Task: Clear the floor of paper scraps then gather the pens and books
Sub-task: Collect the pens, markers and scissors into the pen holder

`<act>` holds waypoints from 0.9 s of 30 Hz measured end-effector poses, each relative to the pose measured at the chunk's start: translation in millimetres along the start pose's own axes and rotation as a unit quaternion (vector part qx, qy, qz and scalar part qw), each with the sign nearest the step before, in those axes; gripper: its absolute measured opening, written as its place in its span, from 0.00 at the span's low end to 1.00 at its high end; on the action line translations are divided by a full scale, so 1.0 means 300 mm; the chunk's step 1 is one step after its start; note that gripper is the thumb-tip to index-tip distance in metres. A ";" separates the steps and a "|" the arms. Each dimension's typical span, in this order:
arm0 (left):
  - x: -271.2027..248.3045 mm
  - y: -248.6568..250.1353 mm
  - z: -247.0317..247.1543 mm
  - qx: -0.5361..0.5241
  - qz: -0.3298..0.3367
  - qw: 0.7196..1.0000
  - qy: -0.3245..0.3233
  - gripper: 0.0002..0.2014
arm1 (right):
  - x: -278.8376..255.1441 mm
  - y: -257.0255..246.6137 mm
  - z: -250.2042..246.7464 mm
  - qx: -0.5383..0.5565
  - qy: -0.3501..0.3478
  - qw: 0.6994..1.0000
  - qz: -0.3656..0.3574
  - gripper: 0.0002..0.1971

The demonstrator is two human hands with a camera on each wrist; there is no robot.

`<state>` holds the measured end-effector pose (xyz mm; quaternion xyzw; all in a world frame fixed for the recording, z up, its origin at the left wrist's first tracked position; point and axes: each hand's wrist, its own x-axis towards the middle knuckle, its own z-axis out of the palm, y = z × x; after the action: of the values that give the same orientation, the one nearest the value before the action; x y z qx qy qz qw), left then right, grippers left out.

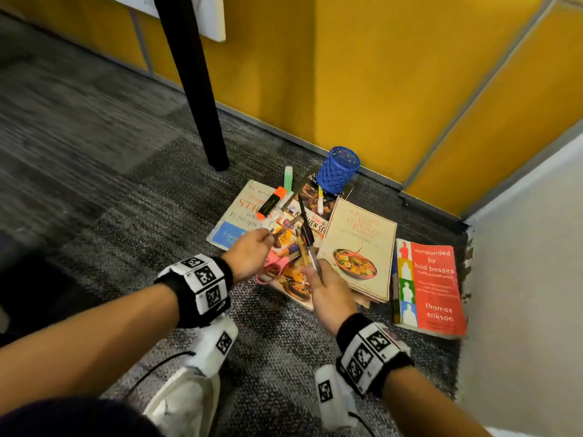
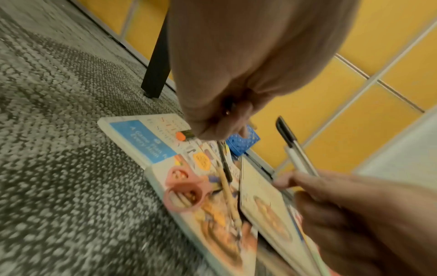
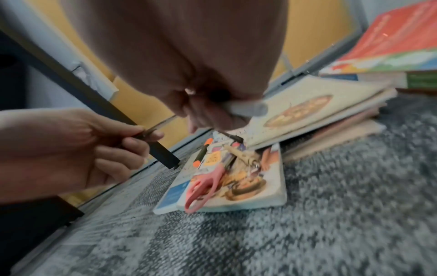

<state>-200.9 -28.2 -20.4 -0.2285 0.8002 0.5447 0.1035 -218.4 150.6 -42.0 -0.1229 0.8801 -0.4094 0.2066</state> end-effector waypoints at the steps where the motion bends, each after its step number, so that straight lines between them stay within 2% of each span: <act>1: 0.018 0.011 -0.020 0.014 0.004 0.999 0.029 0.13 | 0.003 -0.006 -0.015 -0.024 0.028 0.999 -0.011 0.16; 3: 0.053 0.033 -0.050 0.067 0.031 0.995 0.068 0.10 | -0.002 -0.009 -0.045 -0.096 0.091 0.990 -0.047 0.18; 4: 0.066 0.044 -0.054 0.097 0.044 0.993 0.052 0.07 | -0.007 -0.006 -0.057 -0.136 0.113 0.981 -0.074 0.20; 6: 0.076 0.086 -0.046 0.114 0.077 0.990 -0.042 0.02 | -0.017 -0.005 -0.073 -0.188 0.113 0.969 -0.116 0.28; 8: 0.081 0.130 -0.024 0.101 0.109 0.979 -0.141 0.04 | -0.009 0.014 -0.078 -0.223 0.079 0.964 -0.124 0.33; 11: 0.089 0.149 -0.005 0.065 0.113 0.971 -0.201 0.03 | 0.011 0.041 -0.070 -0.251 0.078 0.961 -0.089 0.22; 12: 0.093 0.137 0.001 0.031 0.101 0.973 -0.207 0.05 | 0.018 0.045 -0.065 -0.248 0.087 0.962 -0.073 0.19; 14: 0.108 0.082 0.016 -0.039 0.064 0.976 -0.204 0.19 | 0.023 0.038 -0.052 -0.211 0.076 0.974 -0.045 0.22; 15: 0.111 0.046 0.033 -0.062 0.040 0.974 -0.214 0.25 | 0.024 0.026 -0.044 -0.182 0.053 0.981 -0.040 0.24; 17: 0.089 -0.009 0.067 -0.087 0.020 0.961 -0.260 0.26 | 0.024 -0.015 -0.016 -0.115 -0.024 0.992 -0.045 0.21; 19: 0.075 -0.041 0.090 -0.094 0.007 0.968 -0.232 0.22 | 0.028 -0.077 0.019 -0.081 -0.091 0.992 -0.029 0.23; 20: 0.077 -0.051 0.092 -0.120 -0.014 0.972 -0.200 0.18 | 0.037 -0.099 0.040 -0.077 -0.101 0.992 -0.017 0.25; 22: 0.096 -0.068 0.090 -0.202 -0.083 0.963 -0.156 0.12 | 0.058 -0.123 0.074 -0.065 -0.108 0.992 -0.005 0.26; 23: 0.107 -0.072 0.078 -0.245 -0.116 0.952 -0.143 0.13 | 0.068 -0.134 0.089 -0.065 -0.108 0.992 -0.006 0.25; 25: 0.126 -0.075 0.059 -0.322 -0.158 0.926 -0.115 0.22 | 0.088 -0.167 0.101 -0.082 -0.090 0.992 -0.025 0.22; 26: 0.131 -0.066 0.049 -0.355 -0.163 0.915 -0.096 0.22 | 0.095 -0.183 0.100 -0.088 -0.066 0.993 -0.042 0.20; 27: 0.141 -0.056 0.044 -0.381 -0.159 0.908 -0.074 0.19 | 0.102 -0.198 0.098 -0.085 -0.038 0.994 -0.055 0.19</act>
<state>-230.9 -31.9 -57.0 -0.3340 0.4744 0.8000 0.1527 -228.9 81.4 -21.4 -0.2035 0.8953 -0.3387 0.2056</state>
